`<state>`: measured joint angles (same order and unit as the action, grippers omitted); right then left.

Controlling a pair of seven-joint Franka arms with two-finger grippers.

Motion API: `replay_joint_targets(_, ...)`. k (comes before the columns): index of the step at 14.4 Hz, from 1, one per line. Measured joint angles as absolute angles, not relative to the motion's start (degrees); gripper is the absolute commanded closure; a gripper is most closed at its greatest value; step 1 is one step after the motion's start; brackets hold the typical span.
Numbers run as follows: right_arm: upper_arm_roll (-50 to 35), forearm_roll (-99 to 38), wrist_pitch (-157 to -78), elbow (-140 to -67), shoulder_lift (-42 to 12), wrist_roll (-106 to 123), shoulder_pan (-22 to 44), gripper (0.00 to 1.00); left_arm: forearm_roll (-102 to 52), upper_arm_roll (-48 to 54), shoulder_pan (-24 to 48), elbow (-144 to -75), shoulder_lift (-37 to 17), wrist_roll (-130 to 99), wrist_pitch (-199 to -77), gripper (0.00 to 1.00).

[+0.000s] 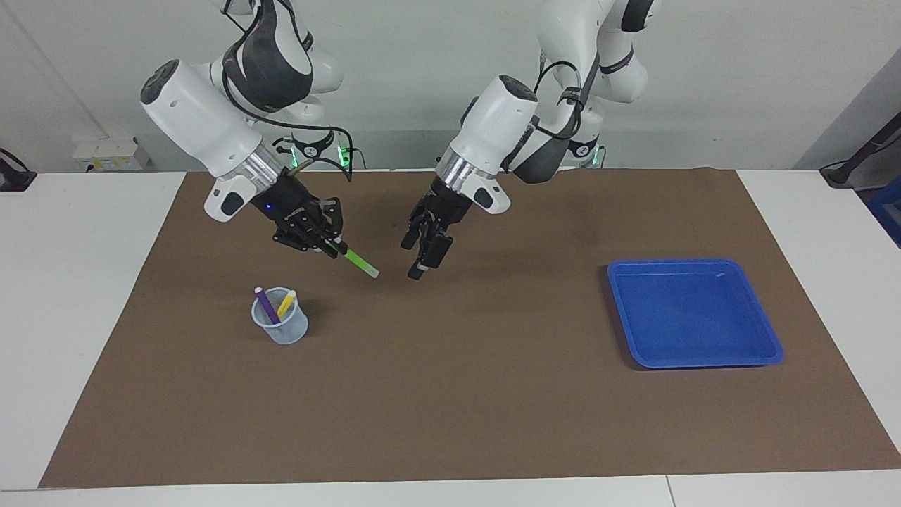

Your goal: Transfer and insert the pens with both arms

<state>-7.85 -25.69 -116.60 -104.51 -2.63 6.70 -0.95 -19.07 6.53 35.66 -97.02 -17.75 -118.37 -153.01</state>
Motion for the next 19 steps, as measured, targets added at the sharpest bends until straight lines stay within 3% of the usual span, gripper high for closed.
replay_joint_targets(4, -7.73, -13.30, -113.21, -102.71, -2.90, 10.11, -4.88, 1.00, -19.05, 5.56, 35.10, -96.95, -17.33, -118.32, -150.05, 0.00)
replay_joint_targets(9, -7.64, -8.88, -113.34, -102.67, -3.74, 14.31, -8.34, 1.00, -17.76, 4.90, 32.58, -96.88, -16.43, -117.61, -146.89, 0.00)
replay_joint_targets(19, -7.86, -5.49, -122.08, -102.67, -10.33, 14.36, -7.89, 1.00, -17.16, 4.58, 24.64, -96.63, -13.28, -100.53, -133.91, 0.00)
